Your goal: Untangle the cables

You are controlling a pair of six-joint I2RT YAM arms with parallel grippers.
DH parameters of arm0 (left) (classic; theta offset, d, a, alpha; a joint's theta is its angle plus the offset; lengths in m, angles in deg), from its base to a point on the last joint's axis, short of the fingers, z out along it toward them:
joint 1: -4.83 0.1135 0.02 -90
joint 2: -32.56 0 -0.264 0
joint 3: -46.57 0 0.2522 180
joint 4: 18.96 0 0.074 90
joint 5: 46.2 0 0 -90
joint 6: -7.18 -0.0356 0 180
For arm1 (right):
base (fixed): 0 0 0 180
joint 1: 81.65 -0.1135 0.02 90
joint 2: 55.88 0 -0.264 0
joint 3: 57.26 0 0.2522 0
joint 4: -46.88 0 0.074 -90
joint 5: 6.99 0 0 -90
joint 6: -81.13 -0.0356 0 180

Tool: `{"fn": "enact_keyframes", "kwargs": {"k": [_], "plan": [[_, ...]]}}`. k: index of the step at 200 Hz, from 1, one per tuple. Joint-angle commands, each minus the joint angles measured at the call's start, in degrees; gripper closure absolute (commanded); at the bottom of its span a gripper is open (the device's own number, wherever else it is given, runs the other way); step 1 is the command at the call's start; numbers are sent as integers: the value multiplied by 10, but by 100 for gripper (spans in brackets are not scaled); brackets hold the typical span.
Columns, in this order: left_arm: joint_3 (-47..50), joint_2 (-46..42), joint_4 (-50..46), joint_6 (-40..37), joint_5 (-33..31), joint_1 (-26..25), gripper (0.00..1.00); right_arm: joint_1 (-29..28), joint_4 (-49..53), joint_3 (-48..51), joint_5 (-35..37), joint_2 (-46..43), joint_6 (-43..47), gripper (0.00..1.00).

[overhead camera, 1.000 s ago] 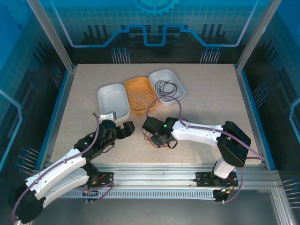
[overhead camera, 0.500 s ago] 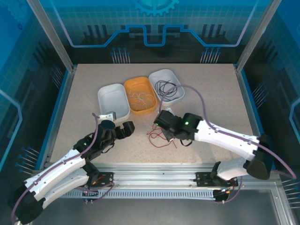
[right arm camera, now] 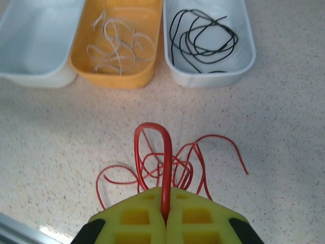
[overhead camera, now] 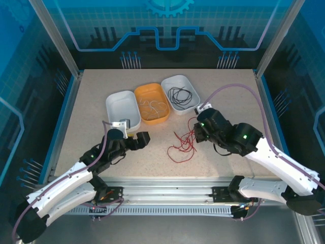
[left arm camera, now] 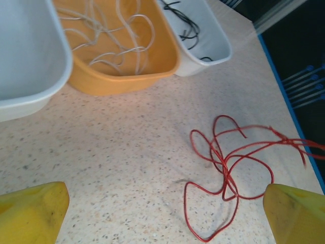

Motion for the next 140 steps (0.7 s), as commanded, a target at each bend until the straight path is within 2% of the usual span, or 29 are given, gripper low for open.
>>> {"fn": "enact_keyframes", "kwargs": {"k": [1, 28, 54, 85, 140], "plan": [[-5, 2, 41, -41, 52, -2, 1, 26, -42, 4, -20, -10, 1, 100], [-11, 15, 54, -53, 78, -2, 1, 63, -63, -14, -46, -5, 14, 100], [-35, 46, 48, -51, 93, -2, 1, 98, -36, -97, -80, 25, 53, 100], [-55, 79, 51, -49, 89, -4, 1, 102, 31, -209, -57, 72, 91, 100], [-59, 92, 76, -53, 101, -3, 1, 116, 40, -275, -83, 81, 120, 100]]}}
